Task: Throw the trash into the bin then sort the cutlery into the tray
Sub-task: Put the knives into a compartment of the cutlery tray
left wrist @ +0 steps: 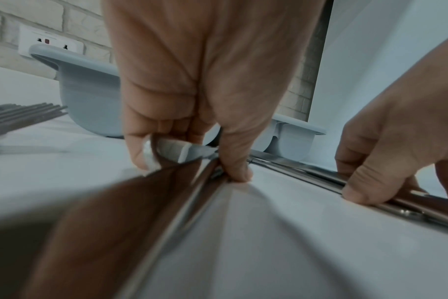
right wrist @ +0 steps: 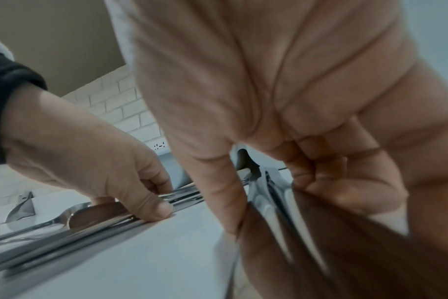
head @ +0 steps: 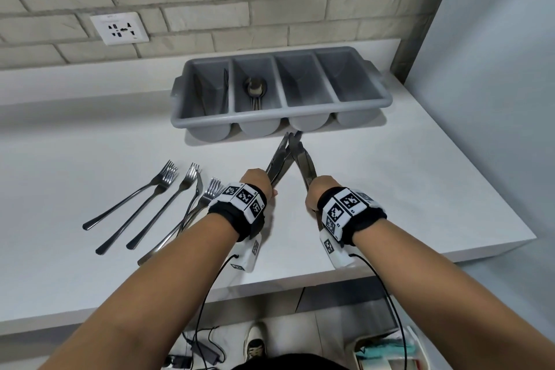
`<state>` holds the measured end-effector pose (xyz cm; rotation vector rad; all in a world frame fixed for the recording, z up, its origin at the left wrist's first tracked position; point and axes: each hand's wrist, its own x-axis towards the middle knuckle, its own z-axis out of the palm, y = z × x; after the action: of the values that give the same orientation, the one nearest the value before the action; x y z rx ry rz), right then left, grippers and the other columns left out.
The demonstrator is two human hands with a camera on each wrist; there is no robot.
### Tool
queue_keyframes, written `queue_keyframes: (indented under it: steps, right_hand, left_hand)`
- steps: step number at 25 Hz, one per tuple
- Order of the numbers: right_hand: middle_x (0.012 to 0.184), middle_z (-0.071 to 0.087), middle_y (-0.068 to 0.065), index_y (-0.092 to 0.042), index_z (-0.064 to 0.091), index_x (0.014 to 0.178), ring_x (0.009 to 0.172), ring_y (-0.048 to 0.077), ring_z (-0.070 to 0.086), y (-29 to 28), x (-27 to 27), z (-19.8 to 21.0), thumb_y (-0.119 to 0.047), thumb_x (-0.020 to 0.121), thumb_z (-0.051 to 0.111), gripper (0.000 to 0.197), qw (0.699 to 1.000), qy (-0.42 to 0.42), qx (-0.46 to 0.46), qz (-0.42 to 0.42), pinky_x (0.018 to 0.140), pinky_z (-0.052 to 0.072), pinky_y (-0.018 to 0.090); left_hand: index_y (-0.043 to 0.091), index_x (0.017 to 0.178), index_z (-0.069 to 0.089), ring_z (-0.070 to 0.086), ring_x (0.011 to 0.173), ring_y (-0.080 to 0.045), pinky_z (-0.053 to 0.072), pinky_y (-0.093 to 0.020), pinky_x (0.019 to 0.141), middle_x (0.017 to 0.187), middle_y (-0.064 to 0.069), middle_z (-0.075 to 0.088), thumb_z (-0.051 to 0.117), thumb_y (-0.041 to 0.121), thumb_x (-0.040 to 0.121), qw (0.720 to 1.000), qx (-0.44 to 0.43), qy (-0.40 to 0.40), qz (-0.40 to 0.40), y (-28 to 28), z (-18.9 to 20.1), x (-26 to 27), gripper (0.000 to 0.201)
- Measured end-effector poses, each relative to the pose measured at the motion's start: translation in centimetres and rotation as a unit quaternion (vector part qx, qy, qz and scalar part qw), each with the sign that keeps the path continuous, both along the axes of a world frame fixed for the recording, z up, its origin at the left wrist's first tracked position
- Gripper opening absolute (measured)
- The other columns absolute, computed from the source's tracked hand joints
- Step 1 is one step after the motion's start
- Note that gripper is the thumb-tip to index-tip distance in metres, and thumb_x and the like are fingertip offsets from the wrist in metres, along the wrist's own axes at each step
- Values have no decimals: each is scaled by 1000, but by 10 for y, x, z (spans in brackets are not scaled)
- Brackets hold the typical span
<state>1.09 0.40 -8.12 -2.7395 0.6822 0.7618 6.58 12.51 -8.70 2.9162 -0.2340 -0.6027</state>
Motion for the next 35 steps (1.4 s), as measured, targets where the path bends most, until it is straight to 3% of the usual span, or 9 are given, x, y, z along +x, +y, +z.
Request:
queue_keyframes:
  steps: [5, 10, 14, 19, 22, 24, 26, 32, 35]
  right_hand:
    - [131, 59, 10, -1, 54, 125, 122, 24, 57, 2, 0, -2, -12, 92, 47, 35, 1000, -22, -17, 6, 96, 46, 26]
    - [130, 59, 9, -3, 52, 126, 122, 23, 57, 2, -4, -2, -12, 93, 46, 34, 999, -40, -16, 3, 95, 46, 25]
    - [134, 56, 9, -3, 49, 129, 124, 23, 54, 2, -6, 2, -11, 93, 47, 37, 998, -57, -22, 7, 98, 45, 26]
    - [135, 54, 11, -3, 52, 127, 126, 26, 52, -1, -9, 5, -12, 95, 43, 34, 997, -47, -34, 57, 101, 43, 29]
    - [132, 57, 11, -4, 54, 125, 124, 26, 54, 1, -12, 6, -14, 94, 46, 34, 998, -56, -24, 34, 99, 45, 29]
    - [131, 58, 12, -2, 55, 124, 122, 28, 55, 0, -13, 3, -13, 92, 48, 34, 996, -85, 6, 1, 97, 47, 31]
    - [131, 57, 15, 0, 54, 126, 122, 29, 55, -2, -15, 5, -12, 93, 47, 35, 995, -96, 25, -17, 98, 47, 33]
    - [132, 55, 13, -1, 51, 127, 123, 28, 54, 3, -12, 2, -8, 94, 44, 34, 995, -87, -7, -47, 99, 46, 34]
    - [134, 54, 11, -2, 51, 128, 125, 26, 52, -2, -11, 4, -9, 94, 44, 35, 992, -103, 4, -72, 101, 44, 33]
  left_hand:
    - [3, 109, 62, 66, 102, -31, 55, -36, 89, 105, -10, 67, 64, 29, 81, 999, 36, -1, -28, -2, -14, 1, 38]
    - [4, 105, 65, 67, 94, -37, 56, -47, 82, 101, -17, 66, 59, 30, 72, 993, 101, 56, -19, -19, -57, 29, 43]
    - [6, 107, 64, 65, 106, -29, 55, -39, 91, 92, -7, 62, 55, 23, 83, 995, 87, 25, -31, -13, -7, -3, 31]
    - [-1, 112, 60, 66, 104, -34, 56, -43, 88, 109, -13, 66, 55, 8, 80, 998, 60, 28, -7, -13, -5, -14, 33]
    - [7, 131, 49, 69, 84, -31, 59, -43, 78, 74, -5, 59, 62, 8, 71, 998, 44, -12, -30, -16, -4, -13, 61]
    - [9, 130, 50, 66, 77, -30, 59, -43, 77, 64, -4, 50, 55, 6, 76, 999, 32, -4, -31, -19, 0, -14, 54]
    - [5, 109, 63, 67, 86, -31, 58, -43, 82, 66, -3, 49, 55, 9, 77, 999, 43, 14, -21, -21, 2, -14, 33]
    - [4, 90, 65, 67, 103, -31, 55, -40, 89, 95, -10, 68, 51, 6, 84, 999, 22, 4, -39, -19, 1, -22, 15]
    - [0, 107, 62, 65, 109, -31, 53, -35, 90, 117, -15, 66, 46, 5, 88, 999, -18, -27, 10, -14, 2, -19, 26]
